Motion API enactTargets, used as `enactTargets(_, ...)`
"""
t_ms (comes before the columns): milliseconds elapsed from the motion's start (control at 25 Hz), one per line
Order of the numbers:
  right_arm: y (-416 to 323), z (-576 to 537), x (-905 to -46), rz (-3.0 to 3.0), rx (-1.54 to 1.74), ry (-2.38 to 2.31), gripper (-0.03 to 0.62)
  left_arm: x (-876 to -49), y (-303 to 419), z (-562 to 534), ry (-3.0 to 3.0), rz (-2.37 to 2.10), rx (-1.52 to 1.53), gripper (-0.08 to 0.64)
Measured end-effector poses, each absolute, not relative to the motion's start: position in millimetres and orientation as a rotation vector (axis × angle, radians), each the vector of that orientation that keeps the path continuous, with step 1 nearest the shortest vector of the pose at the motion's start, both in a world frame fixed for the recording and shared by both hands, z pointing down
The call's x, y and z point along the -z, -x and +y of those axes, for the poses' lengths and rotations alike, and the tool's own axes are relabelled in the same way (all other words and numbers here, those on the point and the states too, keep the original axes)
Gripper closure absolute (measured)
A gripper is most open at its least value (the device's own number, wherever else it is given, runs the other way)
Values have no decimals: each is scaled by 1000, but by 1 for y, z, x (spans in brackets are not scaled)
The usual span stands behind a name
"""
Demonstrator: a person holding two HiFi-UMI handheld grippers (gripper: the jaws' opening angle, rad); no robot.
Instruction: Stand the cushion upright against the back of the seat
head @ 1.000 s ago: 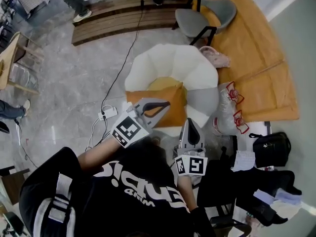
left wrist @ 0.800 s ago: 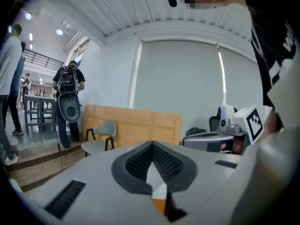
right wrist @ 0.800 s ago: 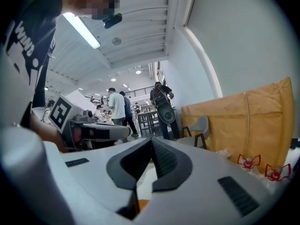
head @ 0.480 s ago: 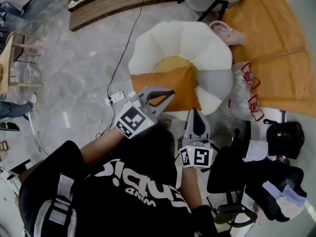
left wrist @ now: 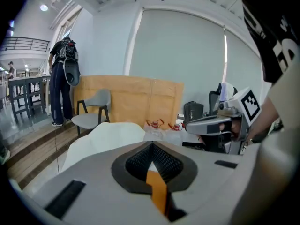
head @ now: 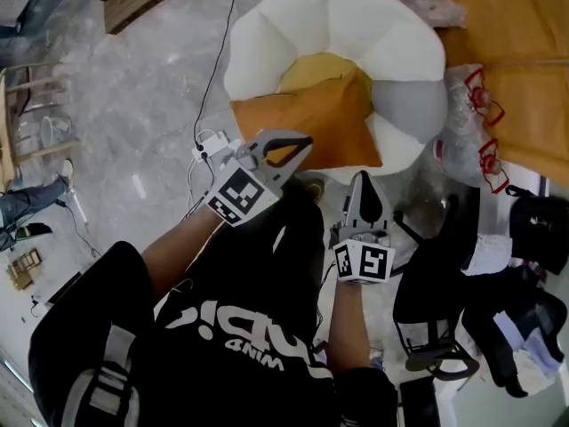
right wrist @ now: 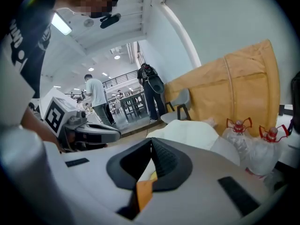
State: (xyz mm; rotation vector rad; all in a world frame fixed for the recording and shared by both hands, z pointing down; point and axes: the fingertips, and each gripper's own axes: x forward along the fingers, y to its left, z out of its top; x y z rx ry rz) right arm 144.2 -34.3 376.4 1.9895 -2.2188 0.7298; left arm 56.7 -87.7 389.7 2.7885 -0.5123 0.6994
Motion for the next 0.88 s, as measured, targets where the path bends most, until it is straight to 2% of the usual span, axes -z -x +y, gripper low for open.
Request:
enactTargets(400, -144, -43, -550, -2091, -938, -2032, 572, -586, -65, -96, -2697, -350, -1063, 552)
enactTargets(680, -136, -36, -653, -1959, -1130, -2035, 571, -686, -72, -104, -2617, -264, -1169, 550)
enactTargets(720, -135, -34, -666, -1919, -1154, -2048, 540, -697, -71, -106, -2601, -264, -1182, 539)
enactTargets(760, -135, -31, -680, -1870, -1186, -2066, 387, -709, -70, -107, -2584, -268, -1196, 477)
enactTargets(800, -135, -28, -695, -1817, -1225, -2081, 274, -721, -67, -109, -2568, -278, -1216, 399)
enactTargets(880, -135, -21, -726, -1716, -1322, -2095, 258, -746, -61, -116, -2551, -309, -1277, 318)
